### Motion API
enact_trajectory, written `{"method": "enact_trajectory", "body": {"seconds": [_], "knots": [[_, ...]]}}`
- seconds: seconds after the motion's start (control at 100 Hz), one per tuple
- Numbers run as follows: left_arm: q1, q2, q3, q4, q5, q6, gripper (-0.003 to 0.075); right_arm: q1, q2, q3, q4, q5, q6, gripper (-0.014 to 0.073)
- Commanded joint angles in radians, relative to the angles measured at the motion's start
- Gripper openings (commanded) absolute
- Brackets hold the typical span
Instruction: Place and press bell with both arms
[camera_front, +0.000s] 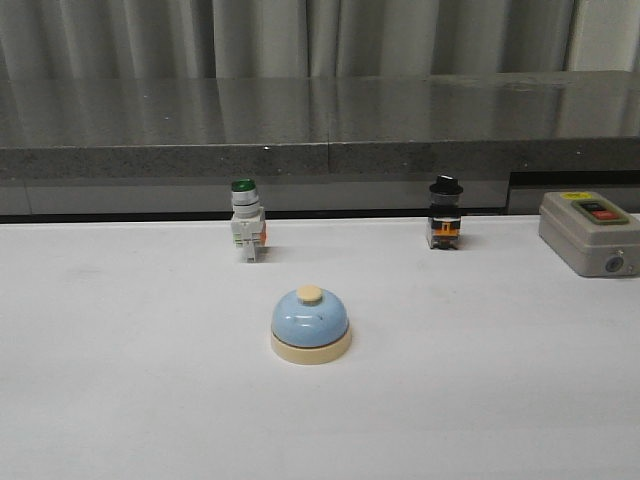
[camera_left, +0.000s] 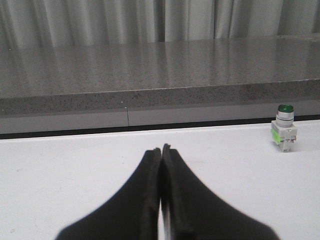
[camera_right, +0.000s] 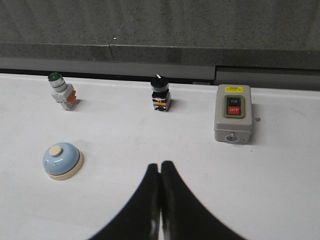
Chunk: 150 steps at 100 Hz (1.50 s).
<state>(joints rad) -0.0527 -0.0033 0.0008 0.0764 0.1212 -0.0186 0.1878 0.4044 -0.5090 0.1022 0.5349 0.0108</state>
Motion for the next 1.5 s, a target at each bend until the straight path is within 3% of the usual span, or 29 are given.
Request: {"method": "enact_trajectory", "body": {"seconds": [0.0, 0.34, 0.5, 0.77, 0.96, 1.49], "knots": [[0.003, -0.031, 0.041, -0.006, -0.087, -0.008, -0.002, -0.006, 0.002, -0.025, -0.004, -0.067, -0.011, -0.006], [0.003, -0.031, 0.041, -0.006, -0.087, -0.008, -0.002, -0.006, -0.002, -0.013, -0.095, -0.091, -0.011, -0.006], [0.003, -0.031, 0.041, -0.006, -0.087, -0.008, -0.0019, -0.014, -0.09, 0.027, -0.133, -0.122, -0.011, -0.006], [0.003, -0.031, 0.041, -0.006, -0.087, -0.008, -0.002, -0.12, -0.302, 0.216, -0.135, -0.267, -0.011, -0.006], [0.003, -0.031, 0.041, -0.006, -0.087, -0.008, -0.002, -0.126, -0.437, 0.363, -0.128, -0.406, -0.011, -0.006], [0.003, -0.031, 0.041, -0.006, -0.087, -0.008, -0.0019, -0.126, -0.432, 0.522, -0.123, -0.556, -0.011, -0.006]]}}
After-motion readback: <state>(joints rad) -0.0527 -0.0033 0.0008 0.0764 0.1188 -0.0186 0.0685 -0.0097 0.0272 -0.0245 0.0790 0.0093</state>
